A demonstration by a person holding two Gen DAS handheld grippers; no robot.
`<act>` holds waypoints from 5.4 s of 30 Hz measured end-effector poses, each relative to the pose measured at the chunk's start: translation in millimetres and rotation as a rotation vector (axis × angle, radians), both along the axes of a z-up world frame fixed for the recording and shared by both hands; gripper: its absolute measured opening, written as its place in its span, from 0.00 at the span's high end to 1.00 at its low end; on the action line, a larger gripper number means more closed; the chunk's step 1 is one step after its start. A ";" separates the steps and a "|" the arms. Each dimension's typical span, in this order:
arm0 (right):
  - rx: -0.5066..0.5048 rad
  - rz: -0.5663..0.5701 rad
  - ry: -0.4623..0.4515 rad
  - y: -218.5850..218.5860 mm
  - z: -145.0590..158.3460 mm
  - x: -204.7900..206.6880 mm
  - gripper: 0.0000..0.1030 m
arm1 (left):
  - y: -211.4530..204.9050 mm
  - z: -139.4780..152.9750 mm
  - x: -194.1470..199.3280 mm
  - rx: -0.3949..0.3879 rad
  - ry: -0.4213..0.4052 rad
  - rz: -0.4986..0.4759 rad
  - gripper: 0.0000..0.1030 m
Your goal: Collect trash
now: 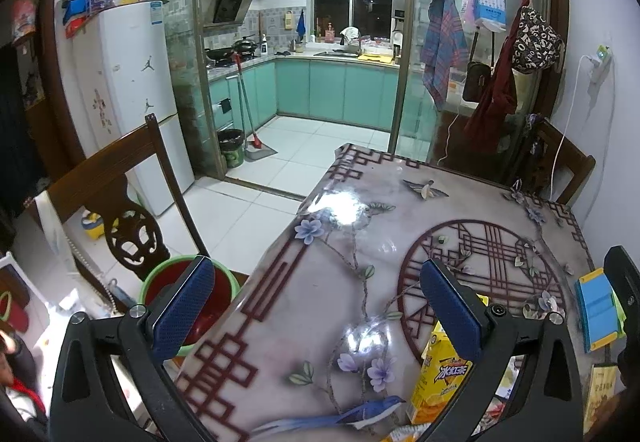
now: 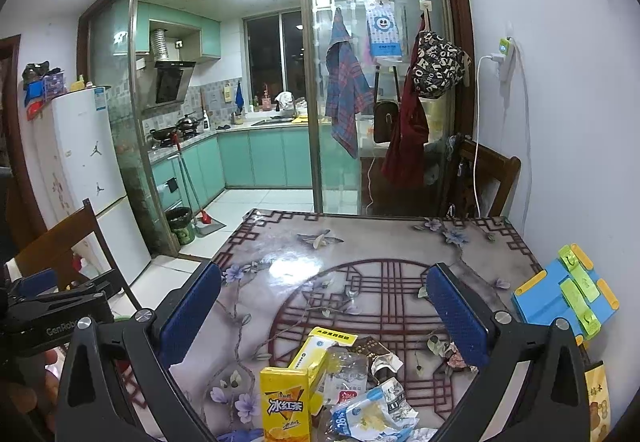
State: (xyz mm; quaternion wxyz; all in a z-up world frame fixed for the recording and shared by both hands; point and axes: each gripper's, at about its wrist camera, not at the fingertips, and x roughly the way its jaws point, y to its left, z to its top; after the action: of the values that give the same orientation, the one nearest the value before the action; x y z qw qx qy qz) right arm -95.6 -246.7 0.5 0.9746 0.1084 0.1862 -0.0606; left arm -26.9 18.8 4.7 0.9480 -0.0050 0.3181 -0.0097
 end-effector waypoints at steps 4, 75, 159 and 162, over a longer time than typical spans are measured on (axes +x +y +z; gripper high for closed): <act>0.003 0.009 -0.001 1.5 0.1 1.1 0.00 | 0.7 -0.2 0.0 0.002 0.000 0.000 0.00; 0.371 0.316 0.777 -57.3 -256.5 147.1 0.48 | -89.5 -166.6 25.7 0.006 0.456 -0.427 0.21; 0.048 0.178 0.345 10.9 -53.0 66.8 0.48 | -37.2 -49.8 38.7 0.178 0.108 -0.401 0.65; 0.036 0.200 0.345 40.0 -45.6 76.3 0.48 | -20.7 -49.5 45.5 0.160 0.098 -0.386 0.65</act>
State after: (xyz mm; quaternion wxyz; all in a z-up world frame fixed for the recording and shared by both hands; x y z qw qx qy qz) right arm -19.3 -206.6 -45.1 0.9274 0.0950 0.3611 0.0221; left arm 18.6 -1.9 -44.8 0.9093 0.1308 0.3588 -0.1655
